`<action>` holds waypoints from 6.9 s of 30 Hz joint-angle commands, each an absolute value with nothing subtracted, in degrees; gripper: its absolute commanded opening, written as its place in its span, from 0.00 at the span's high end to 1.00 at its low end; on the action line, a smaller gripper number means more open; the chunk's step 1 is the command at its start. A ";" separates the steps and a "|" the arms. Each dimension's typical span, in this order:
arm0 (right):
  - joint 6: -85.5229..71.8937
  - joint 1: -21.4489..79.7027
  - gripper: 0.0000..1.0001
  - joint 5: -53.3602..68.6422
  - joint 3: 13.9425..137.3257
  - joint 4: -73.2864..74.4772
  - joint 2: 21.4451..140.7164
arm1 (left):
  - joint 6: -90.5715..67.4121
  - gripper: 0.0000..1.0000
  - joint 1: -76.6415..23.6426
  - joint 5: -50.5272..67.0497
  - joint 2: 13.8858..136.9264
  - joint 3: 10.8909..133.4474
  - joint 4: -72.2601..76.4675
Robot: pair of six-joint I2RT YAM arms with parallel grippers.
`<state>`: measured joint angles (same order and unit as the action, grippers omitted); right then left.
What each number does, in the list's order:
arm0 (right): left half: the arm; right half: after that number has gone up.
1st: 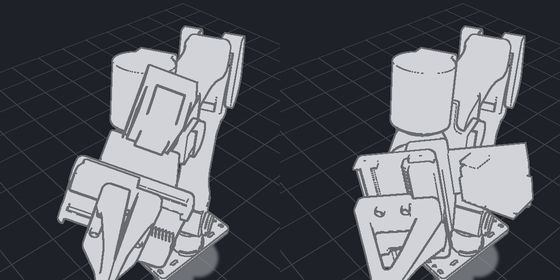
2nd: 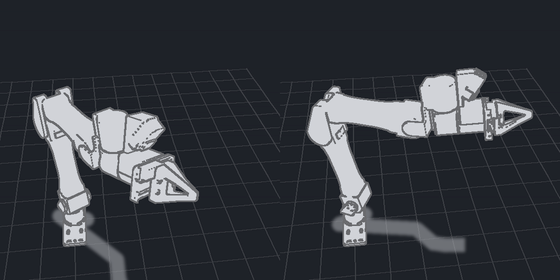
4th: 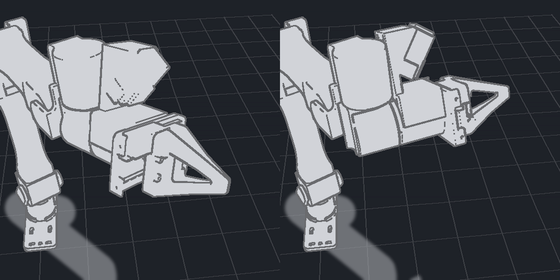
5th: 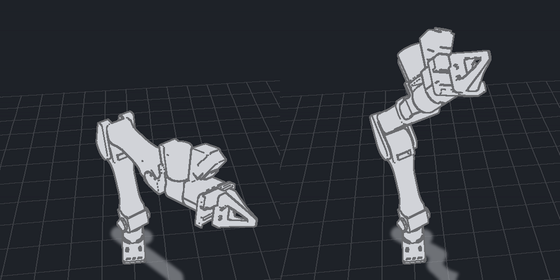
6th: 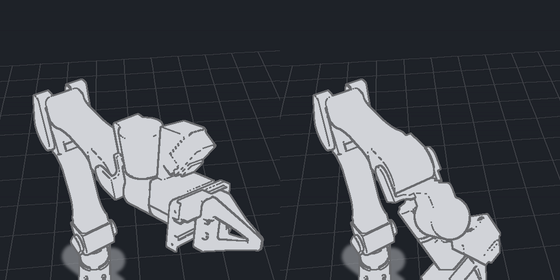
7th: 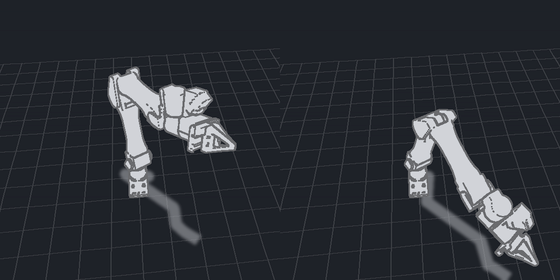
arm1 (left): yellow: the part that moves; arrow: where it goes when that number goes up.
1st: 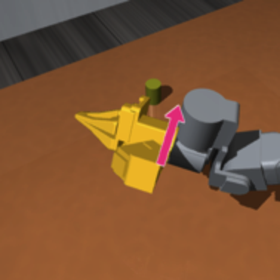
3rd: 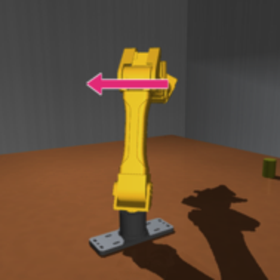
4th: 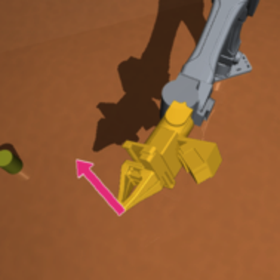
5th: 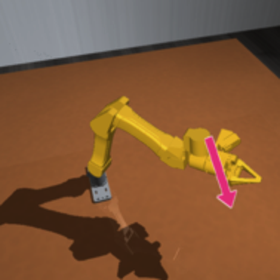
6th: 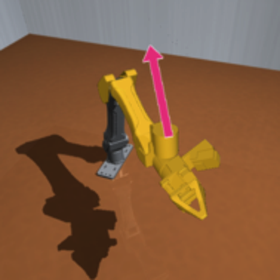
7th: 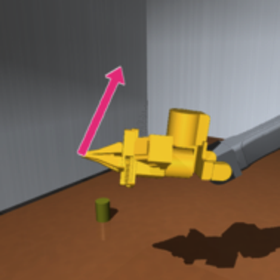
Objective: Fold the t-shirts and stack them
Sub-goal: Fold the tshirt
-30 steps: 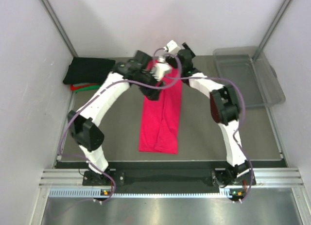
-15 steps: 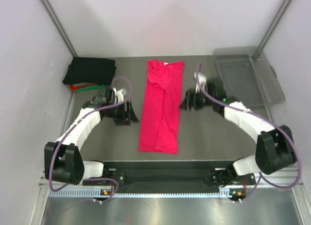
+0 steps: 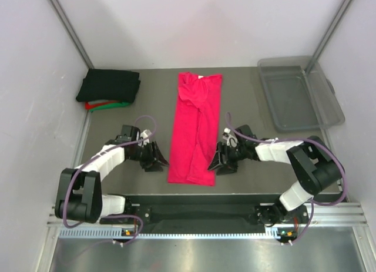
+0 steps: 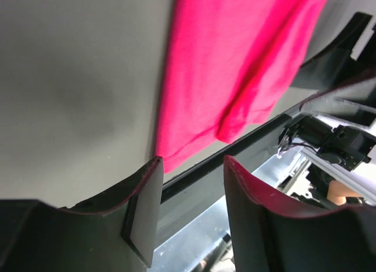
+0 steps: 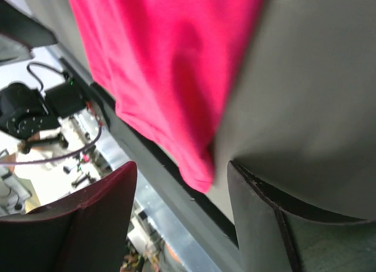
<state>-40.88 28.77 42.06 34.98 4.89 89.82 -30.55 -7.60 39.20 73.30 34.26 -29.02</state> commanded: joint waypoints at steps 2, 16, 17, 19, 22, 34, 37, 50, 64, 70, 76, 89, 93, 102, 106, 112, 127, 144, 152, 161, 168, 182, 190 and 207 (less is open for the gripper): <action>-46.32 32.52 0.37 41.05 36.38 -0.88 91.93 | -31.21 0.51 -9.04 40.17 76.81 34.01 -26.01; -42.98 34.27 0.45 34.28 36.65 10.10 90.61 | -28.40 0.58 -12.57 33.32 83.48 34.10 -27.77; -42.98 34.54 0.46 34.36 36.82 9.93 90.88 | -27.95 0.58 -12.74 32.96 83.93 34.45 -28.12; -43.33 35.06 0.51 34.19 37.00 9.84 91.32 | -27.60 0.58 -13.36 32.78 85.51 35.33 -28.13; -43.77 35.59 0.55 34.63 37.26 8.71 92.37 | -27.42 0.58 -14.67 33.48 86.92 36.30 -27.25; -40.97 35.78 1.00 37.27 39.63 9.83 89.57 | -24.36 1.00 -15.47 32.61 85.34 43.05 -28.03; -36.94 33.33 1.00 36.91 42.09 13.43 86.49 | -21.20 1.00 -15.47 29.80 84.73 49.82 -30.22; -25.14 22.33 1.00 36.21 60.71 15.73 90.15 | -19.69 1.00 -15.47 27.26 91.13 67.48 -26.11; -17.93 16.52 1.00 33.93 77.96 10.28 107.05 | -14.59 1.00 -15.38 23.47 110.47 89.12 -25.58; -16.96 16.17 1.00 33.31 82.78 9.23 111.70 | -15.21 1.00 -15.38 22.50 112.58 89.47 -23.65; -18.10 16.08 1.00 32.61 83.41 8.09 113.64 | -15.03 1.00 -15.38 21.10 115.83 93.34 -23.73; -15.38 15.38 1.00 30.23 86.66 7.47 118.03 | -13.80 1.00 -15.47 18.81 120.06 98.44 -24.52; -15.03 15.12 1.00 30.32 88.07 8.17 119.62 | -13.36 1.00 -15.56 17.58 121.11 100.10 -24.78; -16.17 13.62 0.44 29.96 81.14 7.81 109.63 | -8.87 0.51 -16.52 11.97 120.61 109.17 -32.07; -15.47 13.36 0.38 34.18 77.96 15.37 106.17 | -13.79 0.32 -15.47 12.37 112.60 99.52 -30.68; -16.60 12.83 0.37 38.23 71.55 18.29 107.14 | -16.52 0.27 -14.68 23.80 107.31 84.49 -31.99; -24.08 13.53 0.42 43.50 66.80 10.46 112.94 | -22.06 0.24 -12.04 32.52 112.41 76.29 -28.39; -27.33 15.47 0.45 45.09 65.22 7.39 115.31 | -24.26 0.41 -12.04 33.75 115.75 74.71 -26.63; -28.83 16.43 0.45 45.44 63.37 5.71 115.40 | -24.00 0.45 -12.04 33.75 117.07 75.50 -26.89; -31.81 16.44 0.57 46.05 63.19 1.94 117.60 | -23.56 0.63 -12.04 33.57 117.16 75.94 -26.28; -35.94 16.44 0.83 47.99 59.08 -5.44 116.46 | -21.80 0.96 -12.13 33.75 117.07 78.39 -26.46; -34.90 12.23 1.00 50.27 53.09 -5.72 95.37 | -18.11 1.00 -13.09 36.47 101.53 77.27 -26.72; -34.36 9.40 1.00 49.31 47.38 -1.93 80.71 | -18.20 1.00 -14.15 36.12 89.48 71.28 -25.49; -28.57 7.30 1.00 48.16 54.02 -2.90 85.67 | -14.59 1.00 -14.15 35.25 102.80 85.58 -25.75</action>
